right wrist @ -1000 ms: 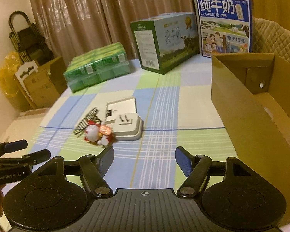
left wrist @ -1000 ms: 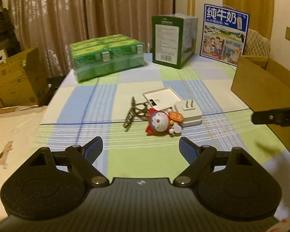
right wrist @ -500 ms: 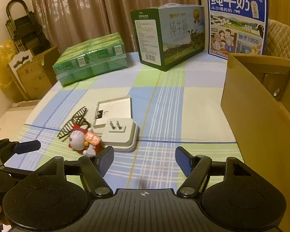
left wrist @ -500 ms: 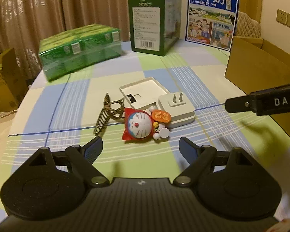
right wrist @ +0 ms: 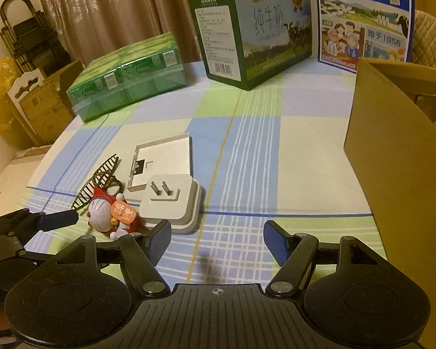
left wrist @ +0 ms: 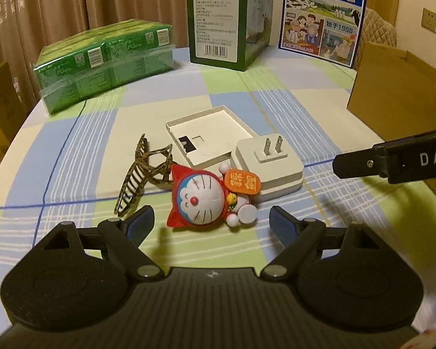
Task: Organize rigid objects
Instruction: 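Grasp the red Doraemon figure with the left gripper, then grasp the white square plug adapter with the right gripper while the left holds the Doraemon figure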
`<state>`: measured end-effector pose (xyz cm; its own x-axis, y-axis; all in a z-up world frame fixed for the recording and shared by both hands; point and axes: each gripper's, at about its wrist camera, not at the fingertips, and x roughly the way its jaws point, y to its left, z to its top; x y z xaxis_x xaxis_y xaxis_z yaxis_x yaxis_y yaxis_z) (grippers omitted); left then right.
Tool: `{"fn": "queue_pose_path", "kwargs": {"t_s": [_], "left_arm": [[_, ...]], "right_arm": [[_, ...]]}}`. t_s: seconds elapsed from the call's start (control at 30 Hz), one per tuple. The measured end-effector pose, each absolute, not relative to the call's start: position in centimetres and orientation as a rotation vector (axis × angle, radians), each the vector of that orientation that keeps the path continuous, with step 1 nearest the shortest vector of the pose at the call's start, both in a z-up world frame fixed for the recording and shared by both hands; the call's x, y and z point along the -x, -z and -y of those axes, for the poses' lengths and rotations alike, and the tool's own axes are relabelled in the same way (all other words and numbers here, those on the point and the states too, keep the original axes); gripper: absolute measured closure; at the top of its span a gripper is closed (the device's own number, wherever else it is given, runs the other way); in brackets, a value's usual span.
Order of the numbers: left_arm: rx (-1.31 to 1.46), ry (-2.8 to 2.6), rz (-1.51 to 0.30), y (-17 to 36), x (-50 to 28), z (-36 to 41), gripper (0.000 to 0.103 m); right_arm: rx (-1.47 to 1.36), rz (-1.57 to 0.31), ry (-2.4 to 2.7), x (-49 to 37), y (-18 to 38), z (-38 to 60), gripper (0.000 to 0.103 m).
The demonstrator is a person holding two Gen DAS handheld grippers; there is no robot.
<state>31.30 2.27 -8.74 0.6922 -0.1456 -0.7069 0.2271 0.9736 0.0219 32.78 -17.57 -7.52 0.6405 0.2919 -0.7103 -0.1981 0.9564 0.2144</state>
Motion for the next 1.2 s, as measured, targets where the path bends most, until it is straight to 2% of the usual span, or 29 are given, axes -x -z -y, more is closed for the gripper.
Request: {"fn": "queue_pose_path", "kwargs": {"t_s": [0.37, 0.47, 0.6, 1.2], "left_arm": [[-0.125, 0.198, -0.779, 9.7, -32.9, -1.6, 0.021], [-0.119, 0.193, -0.779, 9.7, -33.1, -1.5, 0.029], [-0.099, 0.189, -0.788, 9.8, -33.3, -1.9, 0.034], [-0.103, 0.180, -0.821, 8.4, -33.1, -4.0, 0.038]], "right_arm": [[-0.159, -0.850, -0.276, -33.6, 7.8, 18.0, 0.036], [-0.162, -0.848, -0.279, -33.6, 7.8, 18.1, 0.036], [-0.166, -0.848, -0.280, -33.6, 7.8, 18.0, 0.036], [-0.158, -0.841, -0.328, -33.9, 8.5, 16.8, 0.036]]}}
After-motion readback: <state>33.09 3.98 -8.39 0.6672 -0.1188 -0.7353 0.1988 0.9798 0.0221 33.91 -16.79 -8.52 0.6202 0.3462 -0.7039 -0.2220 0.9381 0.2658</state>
